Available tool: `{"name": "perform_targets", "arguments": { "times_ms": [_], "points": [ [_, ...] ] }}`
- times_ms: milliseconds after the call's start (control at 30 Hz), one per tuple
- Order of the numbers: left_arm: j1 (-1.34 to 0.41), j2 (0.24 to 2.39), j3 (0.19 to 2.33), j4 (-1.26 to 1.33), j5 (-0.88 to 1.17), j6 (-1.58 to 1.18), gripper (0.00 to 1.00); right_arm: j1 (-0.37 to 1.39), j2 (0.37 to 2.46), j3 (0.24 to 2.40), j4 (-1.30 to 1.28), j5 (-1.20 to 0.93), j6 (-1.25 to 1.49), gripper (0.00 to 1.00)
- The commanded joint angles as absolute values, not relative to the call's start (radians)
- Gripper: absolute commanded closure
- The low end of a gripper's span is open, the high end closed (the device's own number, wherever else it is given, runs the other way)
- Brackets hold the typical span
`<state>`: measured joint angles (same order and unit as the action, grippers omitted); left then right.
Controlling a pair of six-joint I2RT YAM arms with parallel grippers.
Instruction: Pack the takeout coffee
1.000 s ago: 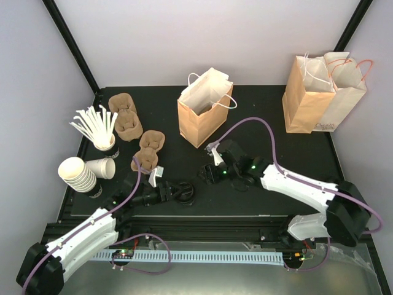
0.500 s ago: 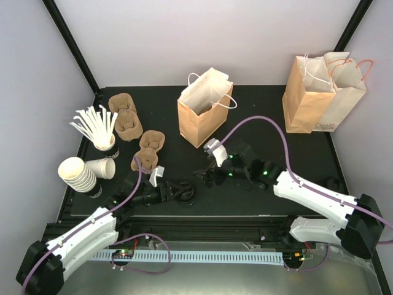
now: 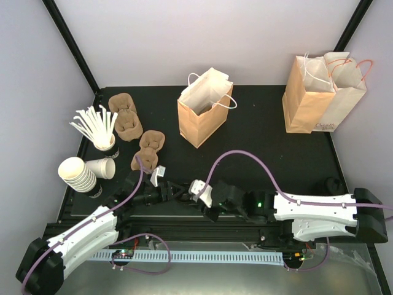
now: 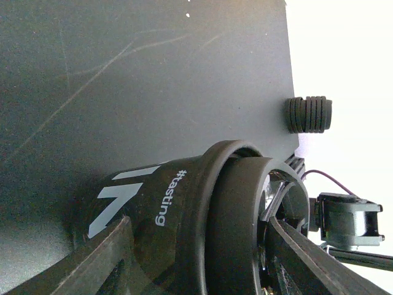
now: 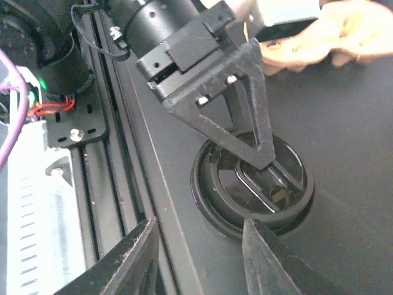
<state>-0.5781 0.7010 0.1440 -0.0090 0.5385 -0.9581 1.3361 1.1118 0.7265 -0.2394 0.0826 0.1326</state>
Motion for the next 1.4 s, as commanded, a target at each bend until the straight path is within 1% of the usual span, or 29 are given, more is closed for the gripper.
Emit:
{"name": "perform_targets", "arguments": {
  "times_ms": [0, 100, 233, 433, 633, 767, 1167, 1367],
  "points": [
    [-0.591, 0.733, 0.12, -0.175, 0.525, -0.943, 0.4, 1.425, 1.123, 0.699, -0.165, 0.314, 0.042, 0.62],
    [-0.592, 0.737, 0.121, -0.175, 0.524, -0.943, 0.4, 1.468, 1.131, 0.646, -0.063, 0.351, -0.017, 0.66],
    [-0.592, 0.743, 0.123, -0.175, 0.524, -0.941, 0.4, 1.48, 1.164, 0.606, 0.038, 0.393, -0.097, 0.71],
    [-0.592, 0.752, 0.125, -0.173, 0.527, -0.937, 0.4, 1.48, 1.217, 0.565, 0.177, 0.357, -0.176, 0.72],
    [-0.593, 0.76, 0.127, -0.171, 0.53, -0.934, 0.4, 1.48, 1.263, 0.589, 0.178, 0.307, -0.195, 0.73],
    [-0.592, 0.772, 0.129, -0.166, 0.534, -0.931, 0.4, 1.484, 1.283, 0.605, 0.165, 0.285, -0.203, 0.79],
    [-0.594, 0.792, 0.136, -0.168, 0.534, -0.921, 0.4, 1.49, 1.358, 0.627, 0.158, 0.352, -0.24, 0.8],
    [-0.595, 0.809, 0.147, -0.181, 0.535, -0.904, 0.41, 1.491, 1.35, 0.601, 0.182, 0.408, -0.253, 0.79]
  ]
}}
